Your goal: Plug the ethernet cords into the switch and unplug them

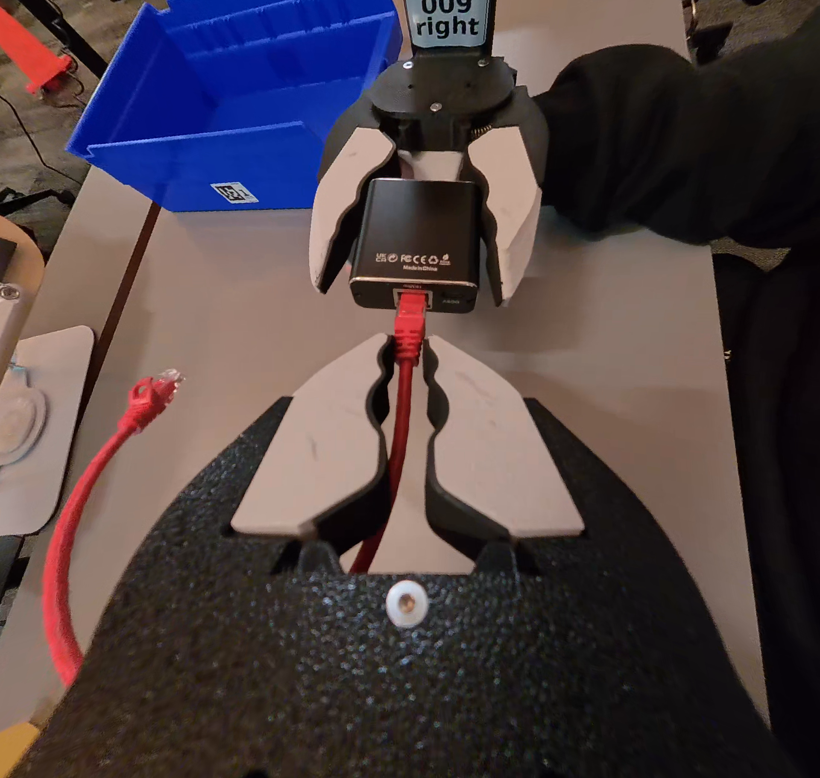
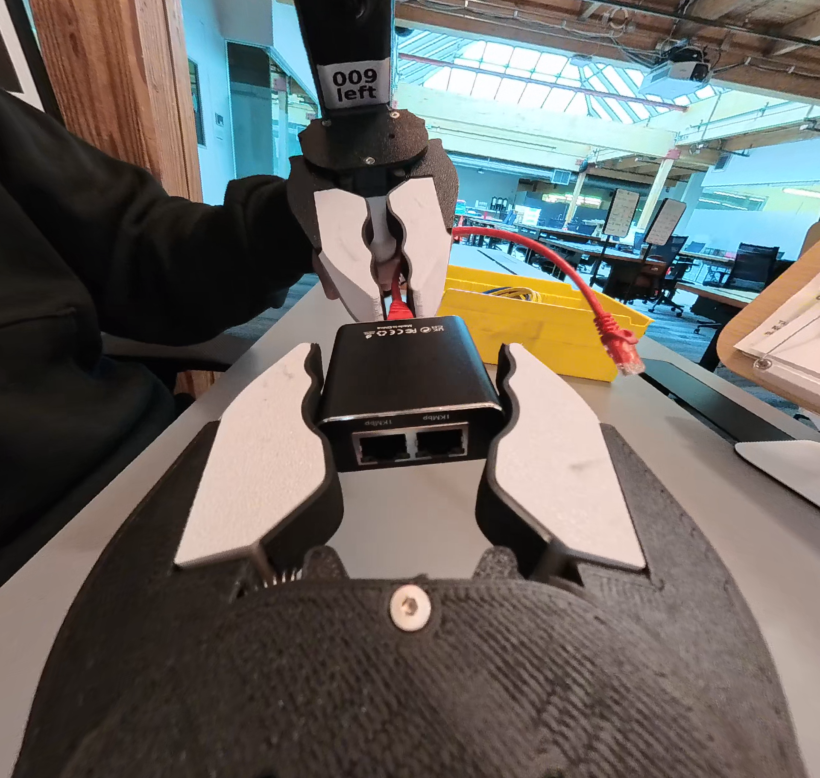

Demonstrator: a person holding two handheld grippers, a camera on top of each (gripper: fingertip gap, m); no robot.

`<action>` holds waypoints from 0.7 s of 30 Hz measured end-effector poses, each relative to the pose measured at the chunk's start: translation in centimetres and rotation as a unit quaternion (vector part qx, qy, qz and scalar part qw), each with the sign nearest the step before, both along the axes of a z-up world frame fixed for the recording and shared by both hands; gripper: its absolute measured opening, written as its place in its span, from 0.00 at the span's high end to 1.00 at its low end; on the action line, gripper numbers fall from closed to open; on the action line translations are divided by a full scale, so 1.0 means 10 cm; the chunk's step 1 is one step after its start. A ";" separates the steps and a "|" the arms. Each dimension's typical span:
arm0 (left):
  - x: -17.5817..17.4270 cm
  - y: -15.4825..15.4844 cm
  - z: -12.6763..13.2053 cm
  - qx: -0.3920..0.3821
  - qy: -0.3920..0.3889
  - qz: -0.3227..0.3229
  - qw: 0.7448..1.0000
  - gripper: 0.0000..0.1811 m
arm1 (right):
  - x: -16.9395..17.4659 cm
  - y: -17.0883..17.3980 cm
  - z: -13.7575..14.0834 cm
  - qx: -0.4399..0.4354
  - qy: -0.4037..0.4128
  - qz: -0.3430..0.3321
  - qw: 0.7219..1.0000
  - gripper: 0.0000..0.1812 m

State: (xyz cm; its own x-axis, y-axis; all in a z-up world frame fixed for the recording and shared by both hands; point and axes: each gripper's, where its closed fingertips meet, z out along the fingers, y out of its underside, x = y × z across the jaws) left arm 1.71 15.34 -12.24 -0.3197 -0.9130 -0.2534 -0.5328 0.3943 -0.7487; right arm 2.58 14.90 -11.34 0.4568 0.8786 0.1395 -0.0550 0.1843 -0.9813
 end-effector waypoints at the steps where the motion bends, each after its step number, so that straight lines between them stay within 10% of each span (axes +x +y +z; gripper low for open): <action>1: 0.00 0.00 0.00 0.000 0.000 0.000 1.000 0.94 | 0.00 0.00 0.00 0.000 0.000 0.001 1.000 0.58; 13: -0.07 0.14 -0.26 0.028 0.028 0.014 0.999 0.93 | -0.07 0.18 -0.21 -0.004 -0.051 -0.049 0.997 0.58; 18: -0.12 0.43 0.41 0.066 -0.204 0.164 0.963 0.74 | 0.16 0.41 -0.10 0.050 -0.075 -0.201 0.975 0.58; 21: -0.36 0.34 0.72 -0.011 -0.350 0.207 0.914 0.83 | 0.32 0.51 0.02 0.076 -0.055 -0.286 0.954 0.59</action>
